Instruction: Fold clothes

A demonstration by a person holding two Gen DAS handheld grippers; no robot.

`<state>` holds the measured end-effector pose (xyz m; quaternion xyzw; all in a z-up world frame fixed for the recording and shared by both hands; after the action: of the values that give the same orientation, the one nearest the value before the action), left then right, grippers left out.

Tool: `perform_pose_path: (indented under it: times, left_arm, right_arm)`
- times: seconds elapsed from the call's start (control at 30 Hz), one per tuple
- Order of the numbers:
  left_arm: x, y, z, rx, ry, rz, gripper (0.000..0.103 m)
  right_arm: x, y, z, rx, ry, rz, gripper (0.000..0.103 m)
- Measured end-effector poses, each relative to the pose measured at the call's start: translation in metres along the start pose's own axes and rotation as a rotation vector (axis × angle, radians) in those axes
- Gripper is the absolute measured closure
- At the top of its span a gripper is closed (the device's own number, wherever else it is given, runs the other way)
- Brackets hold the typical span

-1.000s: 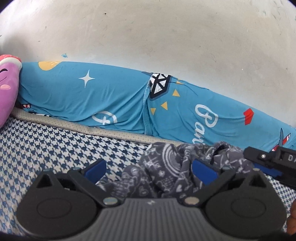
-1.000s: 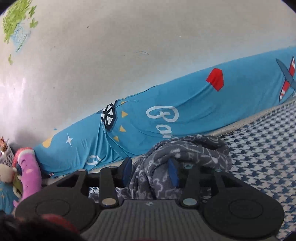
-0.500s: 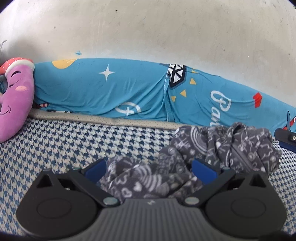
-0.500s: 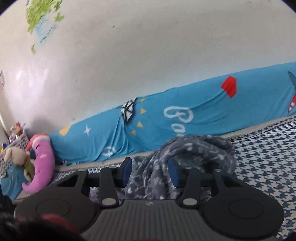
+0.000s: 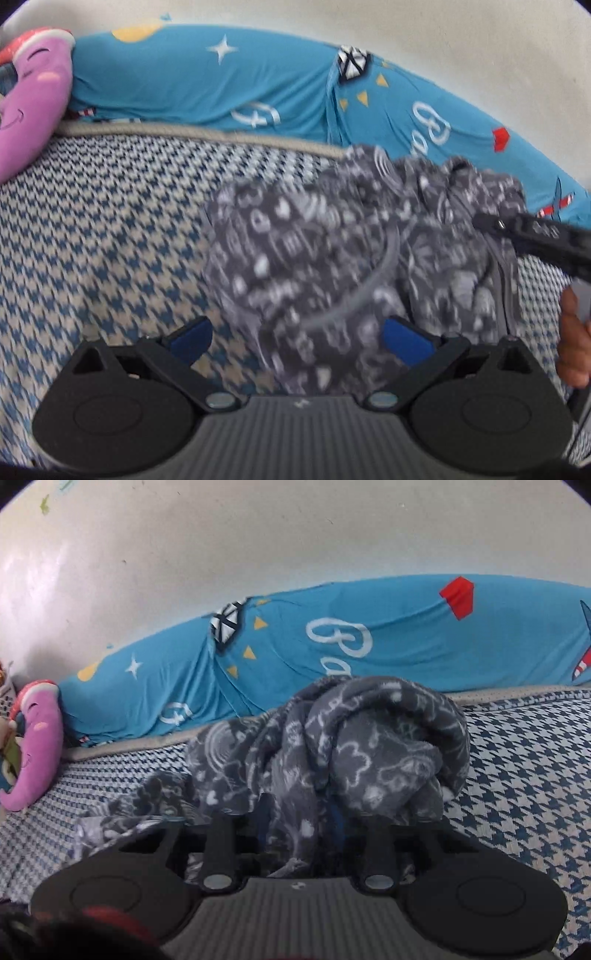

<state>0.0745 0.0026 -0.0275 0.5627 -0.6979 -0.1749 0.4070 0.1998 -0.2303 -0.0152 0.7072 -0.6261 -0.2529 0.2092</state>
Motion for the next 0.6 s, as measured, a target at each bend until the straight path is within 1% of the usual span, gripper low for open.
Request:
perform_pose_path:
  times: [0.03, 0.1, 0.17, 0.27, 0.33, 0.43, 0.6]
  left_arm:
    - [0.003, -0.002, 0.005, -0.012, -0.011, 0.003, 0.000]
    - [0.011, -0.005, 0.011, -0.026, -0.043, 0.011, 0.000]
    - [0.016, -0.009, 0.013, -0.031, -0.055, 0.012, 0.000]
    - [0.021, -0.017, 0.016, -0.049, -0.032, 0.042, 0.000]
    - [0.025, -0.020, 0.016, -0.043, -0.025, 0.048, 0.000]
    - [0.031, -0.021, 0.017, -0.034, -0.026, 0.063, 0.000]
    - [0.040, -0.025, 0.015, -0.021, -0.007, 0.099, 0.000]
  right_arm:
    - [0.000, -0.001, 0.001, -0.001, -0.001, -0.003, 0.086]
    - [0.000, 0.002, -0.001, 0.000, -0.021, -0.015, 0.089]
    - [0.000, 0.007, -0.004, 0.006, -0.047, -0.043, 0.090]
    - [-0.002, 0.016, -0.011, 0.023, -0.077, -0.094, 0.092]
    - [-0.002, 0.024, -0.016, 0.039, -0.095, -0.136, 0.094]
    - [-0.004, 0.037, -0.023, 0.063, -0.123, -0.208, 0.094]
    - [-0.005, 0.055, -0.025, 0.090, -0.100, -0.250, 0.094]
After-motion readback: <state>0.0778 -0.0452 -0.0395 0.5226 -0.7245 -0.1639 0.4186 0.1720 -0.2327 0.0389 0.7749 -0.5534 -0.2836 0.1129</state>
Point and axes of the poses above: each gripper's, at about its wrist camera, not at the fingertips, and y roughly against the way its jaws point, x to its right, z to its underside, the point moved 7 cm from there along -y, roughly the way its jaws point, and after that the axes turned 11 degrees about z, right-handed, at the moved point
